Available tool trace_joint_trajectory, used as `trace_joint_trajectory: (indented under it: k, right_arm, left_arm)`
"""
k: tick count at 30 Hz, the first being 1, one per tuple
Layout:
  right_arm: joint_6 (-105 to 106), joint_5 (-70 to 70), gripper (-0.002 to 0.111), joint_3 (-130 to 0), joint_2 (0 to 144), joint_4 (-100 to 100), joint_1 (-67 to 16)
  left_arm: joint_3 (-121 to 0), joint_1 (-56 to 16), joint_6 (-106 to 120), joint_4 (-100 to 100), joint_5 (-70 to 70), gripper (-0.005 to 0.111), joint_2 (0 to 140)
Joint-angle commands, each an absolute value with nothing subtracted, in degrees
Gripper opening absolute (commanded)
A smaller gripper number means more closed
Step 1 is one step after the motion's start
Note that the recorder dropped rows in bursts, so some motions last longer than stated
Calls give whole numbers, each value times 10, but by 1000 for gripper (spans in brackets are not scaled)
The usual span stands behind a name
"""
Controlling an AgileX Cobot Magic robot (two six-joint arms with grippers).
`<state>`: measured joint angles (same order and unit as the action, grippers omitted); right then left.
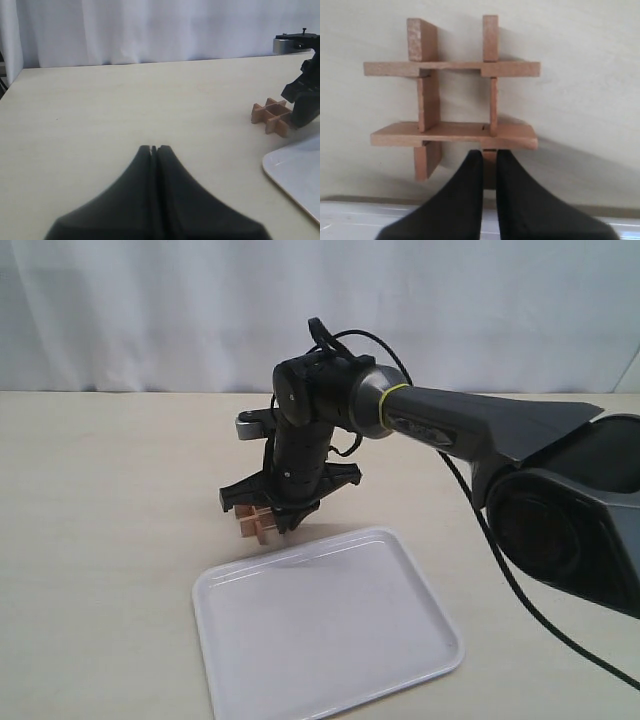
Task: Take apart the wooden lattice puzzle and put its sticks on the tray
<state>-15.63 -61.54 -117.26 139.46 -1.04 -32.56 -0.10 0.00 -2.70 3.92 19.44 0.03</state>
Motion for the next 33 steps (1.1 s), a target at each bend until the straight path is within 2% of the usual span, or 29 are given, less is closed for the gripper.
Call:
trace_joint_trajectory:
  k: [1, 22, 25, 30, 33]
  right_arm:
    - [-159, -622, 4, -1176, 1383, -9, -322]
    - [-159, -634, 5, -1175, 1401, -9, -322]
    - [-159, -635, 13, -1175, 1400, -9, -322]
    - [-159, -639, 34, -1177, 1387, -9, -322]
    - [-159, -649, 38, -1180, 1372, -7, -322]
  left_arm:
    - [0, -5, -29, 39, 185, 0, 0]
    - [0, -5, -29, 39, 185, 0, 0]
    - [0, -5, -29, 39, 185, 0, 0]
    - [0, -5, -29, 39, 186, 0, 0]
    - [0, -5, -29, 39, 186, 0, 0]
